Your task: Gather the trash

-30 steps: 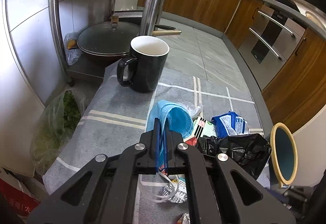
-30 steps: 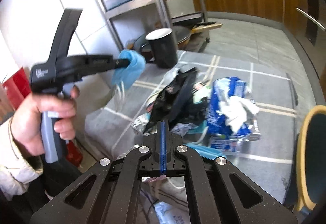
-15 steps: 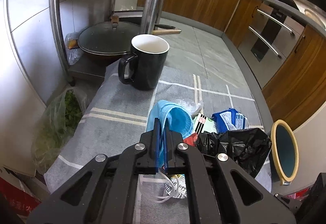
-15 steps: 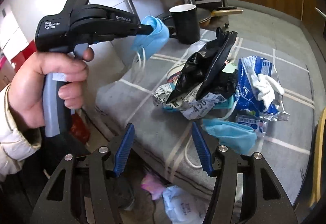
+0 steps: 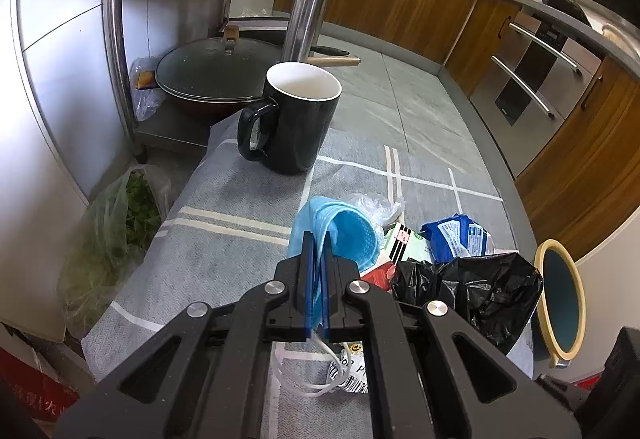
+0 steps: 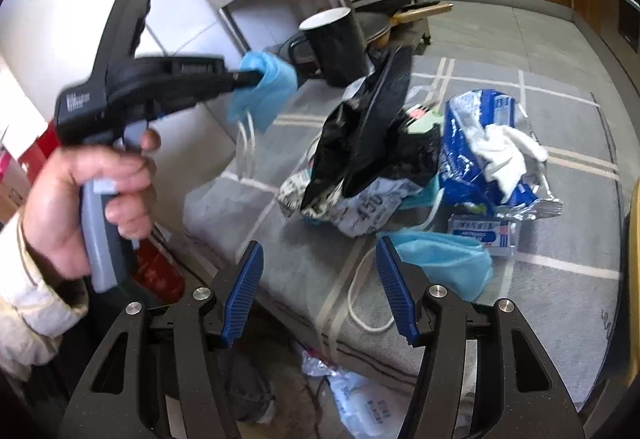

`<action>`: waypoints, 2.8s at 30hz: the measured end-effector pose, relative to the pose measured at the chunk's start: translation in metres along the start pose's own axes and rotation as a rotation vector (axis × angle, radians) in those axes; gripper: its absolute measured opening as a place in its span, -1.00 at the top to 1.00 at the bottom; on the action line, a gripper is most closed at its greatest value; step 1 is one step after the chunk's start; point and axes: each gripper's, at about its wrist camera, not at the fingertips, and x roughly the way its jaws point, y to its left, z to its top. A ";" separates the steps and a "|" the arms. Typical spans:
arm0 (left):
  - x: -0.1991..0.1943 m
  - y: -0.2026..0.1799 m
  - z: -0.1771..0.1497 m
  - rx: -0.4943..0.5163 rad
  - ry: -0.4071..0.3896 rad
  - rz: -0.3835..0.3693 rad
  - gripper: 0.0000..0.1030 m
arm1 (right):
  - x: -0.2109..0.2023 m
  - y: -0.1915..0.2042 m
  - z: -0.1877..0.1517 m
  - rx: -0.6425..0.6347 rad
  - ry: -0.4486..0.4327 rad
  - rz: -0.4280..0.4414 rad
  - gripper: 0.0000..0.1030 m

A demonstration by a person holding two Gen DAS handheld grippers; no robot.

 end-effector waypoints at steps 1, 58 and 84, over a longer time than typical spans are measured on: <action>0.000 0.000 0.000 0.000 0.000 -0.001 0.96 | 0.002 0.001 -0.001 -0.003 0.005 0.003 -0.17; -0.036 -0.024 0.003 0.042 -0.063 -0.062 0.96 | 0.061 0.051 -0.113 -0.236 0.357 -0.105 0.98; -0.060 -0.123 0.004 0.205 -0.125 -0.200 0.96 | -0.155 -0.091 0.023 0.047 -0.227 -0.330 0.98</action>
